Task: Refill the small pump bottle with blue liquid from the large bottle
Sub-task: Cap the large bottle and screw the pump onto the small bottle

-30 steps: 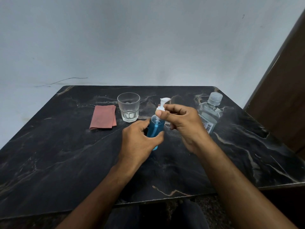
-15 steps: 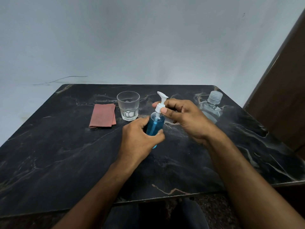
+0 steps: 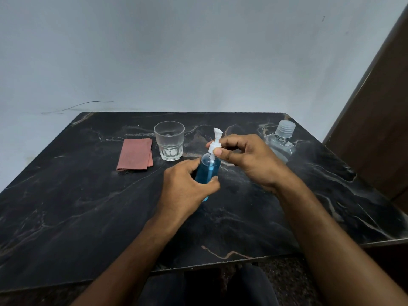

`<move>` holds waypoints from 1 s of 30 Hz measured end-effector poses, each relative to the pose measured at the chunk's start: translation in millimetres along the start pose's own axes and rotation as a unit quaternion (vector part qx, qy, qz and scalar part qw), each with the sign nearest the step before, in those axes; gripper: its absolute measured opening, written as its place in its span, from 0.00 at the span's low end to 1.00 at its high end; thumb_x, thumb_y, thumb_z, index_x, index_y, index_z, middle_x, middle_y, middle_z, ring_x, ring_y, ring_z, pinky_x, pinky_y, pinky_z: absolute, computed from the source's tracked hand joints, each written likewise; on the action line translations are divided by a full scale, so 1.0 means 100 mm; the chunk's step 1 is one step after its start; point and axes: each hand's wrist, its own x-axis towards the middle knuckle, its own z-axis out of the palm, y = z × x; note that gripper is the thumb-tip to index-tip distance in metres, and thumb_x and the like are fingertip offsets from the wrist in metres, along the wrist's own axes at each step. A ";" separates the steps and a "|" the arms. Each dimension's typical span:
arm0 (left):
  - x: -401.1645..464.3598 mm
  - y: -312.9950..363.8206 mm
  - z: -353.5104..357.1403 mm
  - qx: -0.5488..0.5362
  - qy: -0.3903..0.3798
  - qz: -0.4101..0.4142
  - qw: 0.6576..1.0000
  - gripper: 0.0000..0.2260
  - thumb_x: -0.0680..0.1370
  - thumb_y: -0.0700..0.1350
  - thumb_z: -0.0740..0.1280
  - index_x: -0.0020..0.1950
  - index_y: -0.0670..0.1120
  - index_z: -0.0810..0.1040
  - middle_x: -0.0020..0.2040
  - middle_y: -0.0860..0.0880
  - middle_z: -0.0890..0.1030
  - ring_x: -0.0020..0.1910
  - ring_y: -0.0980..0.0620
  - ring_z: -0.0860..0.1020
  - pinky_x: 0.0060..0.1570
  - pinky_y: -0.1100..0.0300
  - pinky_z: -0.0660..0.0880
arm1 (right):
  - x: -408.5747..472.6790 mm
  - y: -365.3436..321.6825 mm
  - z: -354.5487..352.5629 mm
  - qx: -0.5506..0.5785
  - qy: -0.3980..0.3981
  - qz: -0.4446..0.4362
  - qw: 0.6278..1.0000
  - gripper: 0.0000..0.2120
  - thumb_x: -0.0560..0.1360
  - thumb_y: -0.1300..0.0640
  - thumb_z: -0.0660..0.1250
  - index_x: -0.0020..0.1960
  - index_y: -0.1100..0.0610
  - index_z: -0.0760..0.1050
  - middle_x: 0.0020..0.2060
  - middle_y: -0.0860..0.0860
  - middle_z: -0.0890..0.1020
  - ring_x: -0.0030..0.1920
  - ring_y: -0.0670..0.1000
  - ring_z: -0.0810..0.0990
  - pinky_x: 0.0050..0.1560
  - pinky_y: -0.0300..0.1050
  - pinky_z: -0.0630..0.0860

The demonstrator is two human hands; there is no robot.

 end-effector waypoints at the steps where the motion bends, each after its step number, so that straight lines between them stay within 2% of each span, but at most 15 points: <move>1: -0.01 0.00 0.00 0.001 0.001 0.001 1.000 0.15 0.66 0.58 0.72 0.47 0.52 0.85 0.37 0.54 0.84 0.37 0.55 0.83 0.36 0.56 0.81 | 0.00 0.00 0.01 0.000 0.013 -0.003 1.000 0.10 0.76 0.54 0.73 0.55 0.55 0.85 0.50 0.50 0.87 0.55 0.52 0.84 0.62 0.56 0.80; 4: 0.00 0.00 0.02 0.003 0.001 0.000 1.000 0.11 0.68 0.56 0.75 0.46 0.52 0.84 0.37 0.53 0.83 0.37 0.54 0.83 0.36 0.55 0.82 | -0.01 0.00 0.04 0.020 0.051 -0.004 0.998 0.14 0.70 0.51 0.77 0.52 0.58 0.86 0.46 0.53 0.87 0.51 0.55 0.86 0.57 0.56 0.82; 7: 0.01 0.02 0.03 0.000 0.003 0.000 1.000 0.11 0.68 0.56 0.76 0.47 0.52 0.84 0.38 0.53 0.84 0.37 0.55 0.83 0.36 0.57 0.82 | 0.00 0.01 0.08 0.036 0.096 -0.002 0.995 0.15 0.66 0.50 0.79 0.47 0.58 0.86 0.43 0.55 0.87 0.44 0.48 0.85 0.47 0.44 0.84; 9: 0.01 0.02 0.03 -0.002 0.006 0.003 1.000 0.11 0.69 0.54 0.77 0.47 0.51 0.85 0.38 0.53 0.84 0.37 0.56 0.84 0.37 0.58 0.83 | 0.00 0.01 0.10 0.049 0.112 0.003 0.993 0.13 0.66 0.51 0.80 0.46 0.58 0.86 0.41 0.53 0.87 0.42 0.46 0.85 0.45 0.39 0.82; 12: 0.00 0.02 0.03 0.001 0.007 0.003 1.000 0.10 0.69 0.53 0.77 0.47 0.51 0.84 0.37 0.54 0.83 0.36 0.56 0.83 0.35 0.61 0.81 | -0.01 0.00 0.10 0.064 0.095 0.010 0.993 0.11 0.70 0.55 0.78 0.49 0.60 0.86 0.40 0.51 0.87 0.40 0.42 0.83 0.42 0.35 0.79; 14: 0.01 0.03 0.02 0.001 0.005 0.003 1.000 0.10 0.69 0.54 0.76 0.46 0.51 0.84 0.36 0.54 0.83 0.35 0.56 0.83 0.35 0.61 0.81 | -0.01 -0.02 0.09 0.053 0.071 0.005 0.996 0.09 0.74 0.58 0.75 0.51 0.61 0.85 0.42 0.54 0.85 0.38 0.40 0.80 0.38 0.31 0.75; 16: 0.01 0.04 0.01 -0.001 0.002 0.006 1.000 0.11 0.69 0.53 0.76 0.47 0.50 0.84 0.37 0.54 0.84 0.36 0.56 0.83 0.36 0.60 0.82 | 0.00 -0.04 0.06 0.027 0.058 0.002 0.998 0.08 0.75 0.57 0.74 0.52 0.61 0.85 0.46 0.57 0.85 0.41 0.44 0.81 0.41 0.36 0.77; 18: 0.02 0.03 0.00 -0.003 0.001 0.006 1.000 0.10 0.69 0.53 0.76 0.47 0.51 0.84 0.38 0.54 0.84 0.37 0.56 0.84 0.38 0.59 0.83 | 0.01 -0.05 0.03 0.007 0.055 0.004 0.998 0.10 0.75 0.56 0.74 0.52 0.61 0.85 0.48 0.57 0.84 0.49 0.55 0.83 0.51 0.49 0.80; 19: 0.02 0.03 0.00 -0.001 0.001 0.006 1.000 0.10 0.69 0.53 0.77 0.47 0.52 0.84 0.39 0.55 0.84 0.38 0.57 0.84 0.38 0.60 0.83 | 0.00 -0.06 0.03 0.000 0.058 0.006 0.998 0.10 0.74 0.55 0.75 0.51 0.60 0.85 0.47 0.56 0.84 0.50 0.57 0.83 0.53 0.51 0.81; 23: 0.02 0.02 0.02 0.005 0.013 0.011 1.000 0.09 0.69 0.52 0.78 0.45 0.51 0.84 0.37 0.55 0.83 0.36 0.58 0.83 0.34 0.65 0.80 | -0.01 -0.07 0.07 -0.002 0.093 0.006 0.996 0.12 0.69 0.52 0.79 0.46 0.60 0.85 0.41 0.53 0.84 0.41 0.45 0.82 0.46 0.42 0.82; 25: 0.01 0.02 0.04 0.006 0.013 0.009 1.000 0.09 0.70 0.52 0.79 0.45 0.51 0.84 0.37 0.54 0.83 0.36 0.57 0.83 0.34 0.63 0.80 | -0.02 -0.07 0.09 0.009 0.111 0.015 0.994 0.13 0.66 0.51 0.80 0.45 0.59 0.86 0.40 0.53 0.86 0.40 0.43 0.82 0.44 0.40 0.82; 28: 0.01 0.00 0.05 0.002 0.005 0.002 1.000 0.10 0.70 0.53 0.78 0.47 0.50 0.84 0.39 0.53 0.84 0.38 0.54 0.84 0.38 0.54 0.83 | -0.02 -0.08 0.11 -0.021 0.113 0.017 0.993 0.13 0.68 0.51 0.79 0.45 0.59 0.85 0.39 0.51 0.85 0.41 0.44 0.82 0.46 0.45 0.82; 30: 0.00 0.00 0.05 -0.001 0.003 -0.003 1.000 0.11 0.70 0.53 0.77 0.48 0.50 0.85 0.39 0.52 0.84 0.38 0.53 0.84 0.39 0.51 0.83 | -0.01 -0.10 0.11 -0.030 0.102 0.014 0.994 0.10 0.73 0.55 0.76 0.48 0.61 0.84 0.44 0.56 0.84 0.44 0.50 0.82 0.50 0.50 0.81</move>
